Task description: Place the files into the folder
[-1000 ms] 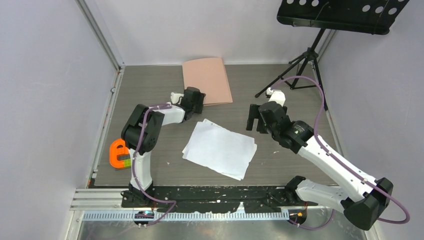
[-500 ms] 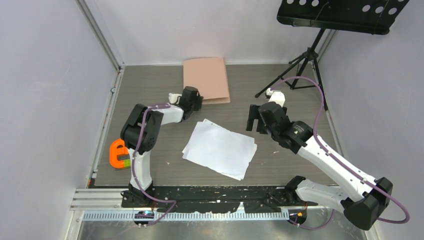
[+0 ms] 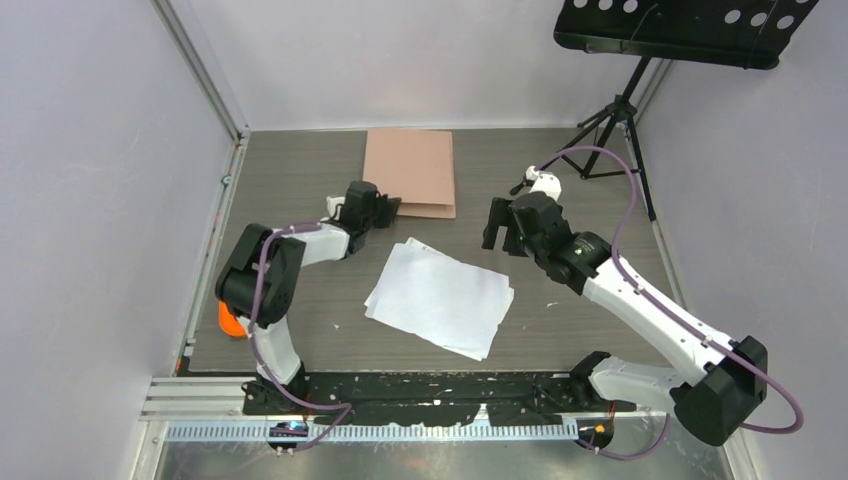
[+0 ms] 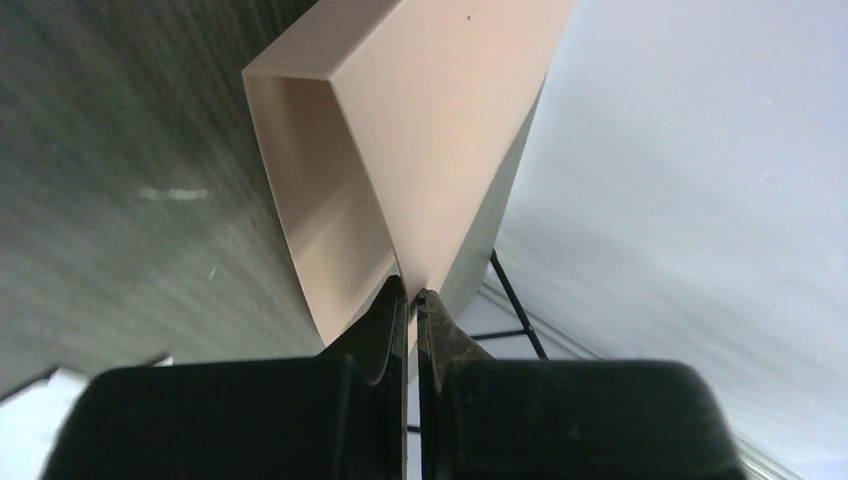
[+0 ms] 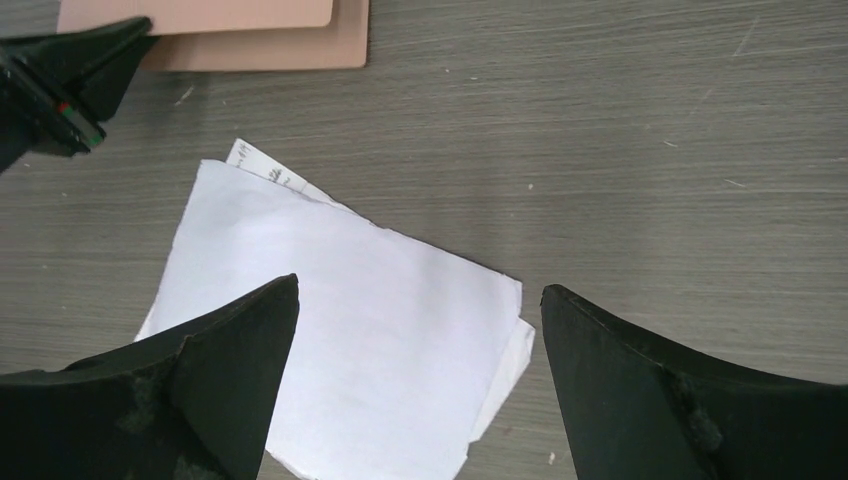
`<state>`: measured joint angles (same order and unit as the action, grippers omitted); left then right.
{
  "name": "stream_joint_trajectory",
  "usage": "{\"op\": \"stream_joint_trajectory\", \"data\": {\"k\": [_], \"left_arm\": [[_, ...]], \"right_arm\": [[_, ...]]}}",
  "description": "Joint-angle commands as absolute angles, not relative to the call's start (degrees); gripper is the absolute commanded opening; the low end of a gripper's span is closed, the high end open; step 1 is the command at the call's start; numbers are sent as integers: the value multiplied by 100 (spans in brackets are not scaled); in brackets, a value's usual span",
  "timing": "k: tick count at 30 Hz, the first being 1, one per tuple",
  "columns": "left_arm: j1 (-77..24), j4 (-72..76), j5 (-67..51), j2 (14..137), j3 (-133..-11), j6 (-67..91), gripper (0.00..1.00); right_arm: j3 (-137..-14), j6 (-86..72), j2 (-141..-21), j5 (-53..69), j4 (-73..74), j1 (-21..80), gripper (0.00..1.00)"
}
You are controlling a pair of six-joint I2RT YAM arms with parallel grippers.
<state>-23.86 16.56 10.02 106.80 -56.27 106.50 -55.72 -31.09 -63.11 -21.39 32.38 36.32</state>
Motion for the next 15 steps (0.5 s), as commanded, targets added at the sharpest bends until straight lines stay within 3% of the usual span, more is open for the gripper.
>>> {"op": "stream_joint_trajectory", "data": {"k": [1,8,15], "left_arm": [[-2347,2208,347,9913,-5084,11046,0],[-2355,2856,-308,9222,-4023,11553,0],[-2372,2971,-478,8438,-3483,11697,0]], "right_arm": [[-5877,-3251,-6600,-1494,2329,3361,95],[-6347,-3608,-7554,-419,1508,2880,95],[-6840,-3944,-8536,-82,1362,2784,95]]}}
